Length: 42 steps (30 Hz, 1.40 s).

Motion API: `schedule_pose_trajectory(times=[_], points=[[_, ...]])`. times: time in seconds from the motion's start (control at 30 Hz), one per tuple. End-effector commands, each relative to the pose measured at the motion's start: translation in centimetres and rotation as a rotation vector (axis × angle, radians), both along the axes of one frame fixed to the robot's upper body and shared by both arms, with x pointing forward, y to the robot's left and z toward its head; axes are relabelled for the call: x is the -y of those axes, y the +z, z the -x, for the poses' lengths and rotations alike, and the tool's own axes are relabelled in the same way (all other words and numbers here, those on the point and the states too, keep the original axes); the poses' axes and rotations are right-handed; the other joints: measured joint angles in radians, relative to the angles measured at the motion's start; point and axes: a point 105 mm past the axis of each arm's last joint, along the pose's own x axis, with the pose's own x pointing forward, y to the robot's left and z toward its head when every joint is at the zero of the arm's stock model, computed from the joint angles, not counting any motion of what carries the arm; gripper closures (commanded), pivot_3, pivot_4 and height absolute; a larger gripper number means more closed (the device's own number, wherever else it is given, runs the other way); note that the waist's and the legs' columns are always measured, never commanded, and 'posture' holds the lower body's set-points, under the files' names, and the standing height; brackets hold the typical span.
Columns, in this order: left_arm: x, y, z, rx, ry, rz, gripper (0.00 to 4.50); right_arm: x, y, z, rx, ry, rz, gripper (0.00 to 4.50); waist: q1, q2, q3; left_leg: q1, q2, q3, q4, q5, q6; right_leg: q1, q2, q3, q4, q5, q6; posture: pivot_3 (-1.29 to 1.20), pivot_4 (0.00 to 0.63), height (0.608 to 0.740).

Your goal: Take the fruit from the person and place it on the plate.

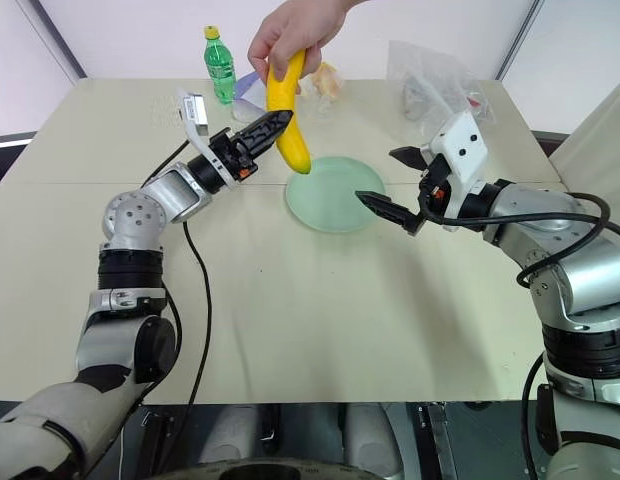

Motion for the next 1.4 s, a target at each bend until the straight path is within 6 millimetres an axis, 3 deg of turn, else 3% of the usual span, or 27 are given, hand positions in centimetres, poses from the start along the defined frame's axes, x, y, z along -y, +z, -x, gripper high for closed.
schedule_pose_trajectory(times=[0.03, 0.17, 0.2, 0.3, 0.4, 0.43, 0.67, 0.87, 1.07, 1.4], points=[[0.7, 1.8, 0.1, 0.075, -0.026, -0.01, 0.05, -0.2, 1.3, 0.5, 0.054, 0.007, -0.016, 0.0, 0.0, 0.0, 0.0, 0.0, 0.0, 0.0, 0.0, 0.0, 0.0, 0.0, 0.0, 0.0, 0.0, 0.0, 0.0, 0.0, 0.15, 0.731], [1.3, 1.5, 0.1, 0.087, -0.047, -0.038, 0.05, -0.2, 1.3, 0.4, 0.057, 0.005, -0.016, 0.0, 0.0, 0.0, 0.0, 0.0, 0.0, 0.0, 0.0, 0.0, 0.0, 0.0, 0.0, 0.0, 0.0, 0.0, 0.0, 0.0, 0.15, 0.731], [1.5, 1.4, 0.1, 0.089, -0.051, -0.042, 0.29, -0.2, 1.3, 0.4, 0.058, 0.005, -0.016, 0.0, 0.0, 0.0, 0.0, 0.0, 0.0, 0.0, 0.0, 0.0, 0.0, 0.0, 0.0, 0.0, 0.0, 0.0, 0.0, 0.0, 0.15, 0.731], [1.7, 1.5, 0.2, 0.102, -0.063, -0.048, 1.25, -0.2, 1.3, 0.4, 0.059, 0.003, -0.018, 0.0, 0.0, 0.0, 0.0, 0.0, 0.0, 0.0, 0.0, 0.0, 0.0, 0.0, 0.0, 0.0, 0.0, 0.0, 0.0, 0.0, 0.15, 0.731], [1.7, 1.5, 0.2, 0.104, -0.064, -0.051, 2.92, -0.2, 1.2, 0.3, 0.059, 0.002, -0.019, 0.0, 0.0, 0.0, 0.0, 0.0, 0.0, 0.0, 0.0, 0.0, 0.0, 0.0, 0.0, 0.0, 0.0, 0.0, 0.0, 0.0, 0.15, 0.731], [1.7, 1.5, 0.2, 0.105, -0.065, -0.051, 3.29, -0.2, 1.2, 0.3, 0.059, 0.003, -0.02, 0.0, 0.0, 0.0, 0.0, 0.0, 0.0, 0.0, 0.0, 0.0, 0.0, 0.0, 0.0, 0.0, 0.0, 0.0, 0.0, 0.0, 0.15, 0.731], [1.5, 1.5, 0.3, 0.113, -0.061, -0.068, 3.32, -0.2, 1.2, 0.2, 0.063, 0.004, -0.021, 0.0, 0.0, 0.0, 0.0, 0.0, 0.0, 0.0, 0.0, 0.0, 0.0, 0.0, 0.0, 0.0, 0.0, 0.0, 0.0, 0.0, 0.15, 0.731], [1.3, -0.5, 0.3, 0.046, -0.036, -0.13, 3.32, -0.3, 1.2, 0.4, 0.061, 0.013, -0.017, 0.0, 0.0, 0.0, 0.0, 0.0, 0.0, 0.0, 0.0, 0.0, 0.0, 0.0, 0.0, 0.0, 0.0, 0.0, 0.0, 0.0, 0.15, 0.731], [3.2, -3.7, 0.0, -0.124, -0.066, -0.086, 3.32, -0.5, 0.9, 0.9, 0.055, 0.02, -0.01, 0.0, 0.005, 0.0, 0.0, 0.0, 0.0, 0.0, 0.0, 0.0, 0.0, 0.0, -0.001, 0.0, 0.0, 0.0, 0.0, 0.0, 0.15, 0.731], [6.3, -7.0, -1.8, -0.347, -0.035, 0.023, 3.32, -0.1, 0.6, 1.9, 0.048, -0.024, -0.011, 0.0, 0.001, 0.0, 0.0, 0.0, 0.0, 0.0, 0.0, 0.0, 0.0, 0.0, 0.0, 0.0, 0.0, 0.0, 0.0, 0.0, 0.15, 0.731]])
